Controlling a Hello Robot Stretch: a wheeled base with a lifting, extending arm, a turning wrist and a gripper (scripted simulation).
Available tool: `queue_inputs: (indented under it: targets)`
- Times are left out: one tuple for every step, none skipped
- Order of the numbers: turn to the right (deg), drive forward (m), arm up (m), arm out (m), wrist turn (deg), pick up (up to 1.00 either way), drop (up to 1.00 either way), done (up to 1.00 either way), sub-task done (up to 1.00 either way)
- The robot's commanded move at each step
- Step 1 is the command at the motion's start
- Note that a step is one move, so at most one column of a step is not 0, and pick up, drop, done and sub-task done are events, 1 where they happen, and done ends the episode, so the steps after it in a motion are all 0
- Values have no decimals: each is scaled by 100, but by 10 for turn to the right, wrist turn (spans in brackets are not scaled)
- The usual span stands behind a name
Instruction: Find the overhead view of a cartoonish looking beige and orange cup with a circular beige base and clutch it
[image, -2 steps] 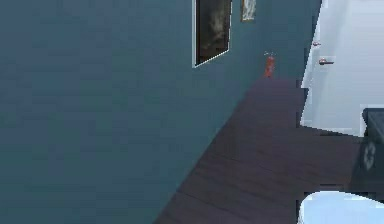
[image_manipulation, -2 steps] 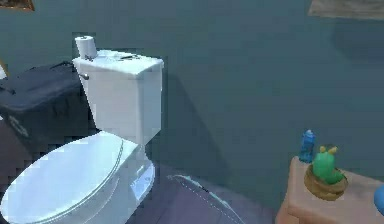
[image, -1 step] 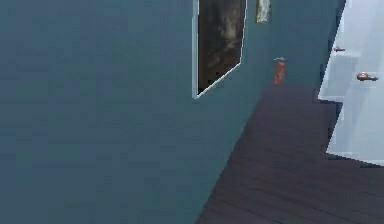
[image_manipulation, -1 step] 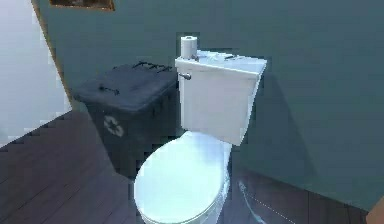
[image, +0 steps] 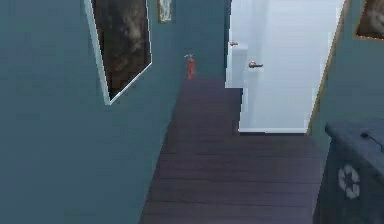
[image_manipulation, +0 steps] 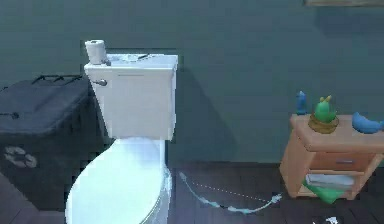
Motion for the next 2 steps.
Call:
queue_inputs:
  targets:
    - [0,100,0,0,0,0,0,0,0]
    - [30,0,0,0,0,0,0,0,0]
